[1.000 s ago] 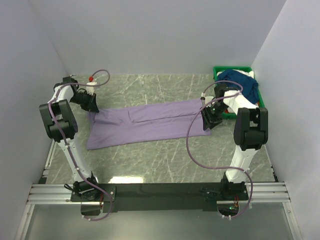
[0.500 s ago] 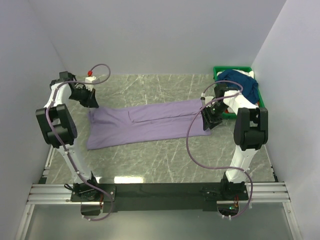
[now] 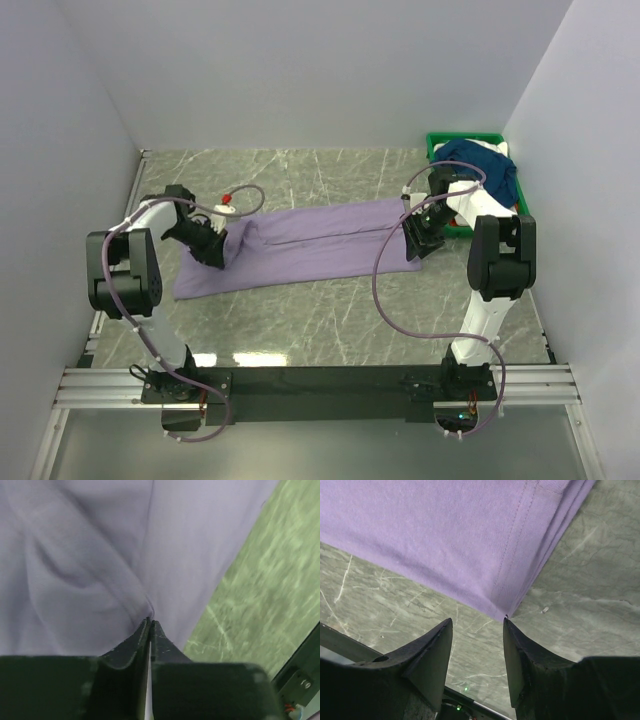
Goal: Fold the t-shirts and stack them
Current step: Fold the tshirt
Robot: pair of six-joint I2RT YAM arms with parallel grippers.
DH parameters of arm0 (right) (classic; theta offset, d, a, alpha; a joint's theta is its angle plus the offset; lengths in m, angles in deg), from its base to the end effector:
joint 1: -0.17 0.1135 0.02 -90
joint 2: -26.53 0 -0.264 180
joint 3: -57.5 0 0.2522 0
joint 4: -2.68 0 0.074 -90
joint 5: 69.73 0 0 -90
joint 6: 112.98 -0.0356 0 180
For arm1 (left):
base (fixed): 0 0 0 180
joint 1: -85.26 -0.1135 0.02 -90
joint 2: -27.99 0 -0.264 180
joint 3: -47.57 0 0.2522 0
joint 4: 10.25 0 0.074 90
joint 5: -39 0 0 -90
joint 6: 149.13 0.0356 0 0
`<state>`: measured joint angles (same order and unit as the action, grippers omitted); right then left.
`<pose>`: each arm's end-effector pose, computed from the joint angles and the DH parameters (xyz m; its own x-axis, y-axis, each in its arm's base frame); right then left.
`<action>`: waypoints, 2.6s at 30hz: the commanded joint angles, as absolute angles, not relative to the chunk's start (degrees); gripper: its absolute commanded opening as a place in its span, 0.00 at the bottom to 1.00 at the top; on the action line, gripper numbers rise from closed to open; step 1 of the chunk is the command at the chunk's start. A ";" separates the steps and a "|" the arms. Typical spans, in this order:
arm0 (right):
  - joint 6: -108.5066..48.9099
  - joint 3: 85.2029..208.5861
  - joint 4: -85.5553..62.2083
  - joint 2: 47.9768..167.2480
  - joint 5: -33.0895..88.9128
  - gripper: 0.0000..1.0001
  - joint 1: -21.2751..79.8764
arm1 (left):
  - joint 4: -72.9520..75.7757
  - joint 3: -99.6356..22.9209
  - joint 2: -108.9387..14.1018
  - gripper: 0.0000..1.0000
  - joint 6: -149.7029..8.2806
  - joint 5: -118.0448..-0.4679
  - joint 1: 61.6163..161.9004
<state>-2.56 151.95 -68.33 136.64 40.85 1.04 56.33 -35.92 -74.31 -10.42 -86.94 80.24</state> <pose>0.3596 0.0180 0.1862 -0.9234 -0.3407 -0.1769 -0.3807 0.8717 0.3086 0.3238 0.0075 0.1876 -0.6731 0.5516 -0.4926 0.7303 0.6005 -0.3257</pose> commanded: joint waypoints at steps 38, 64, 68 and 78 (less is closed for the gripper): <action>-8.39 146.08 -63.82 140.54 43.11 0.29 11.06 | 35.33 -38.40 -81.76 0.18 -48.41 -65.68 75.50; -7.42 160.74 -62.85 145.18 43.82 0.24 24.43 | 24.44 -44.86 -74.85 0.27 -65.19 -72.44 84.64; -7.51 154.96 -60.66 145.54 43.47 0.22 26.62 | 23.03 -41.95 -74.75 0.25 -66.86 -72.26 84.73; -4.89 140.52 -63.71 138.07 63.04 0.19 40.77 | 25.40 -46.95 -83.45 0.24 -68.36 -70.34 87.80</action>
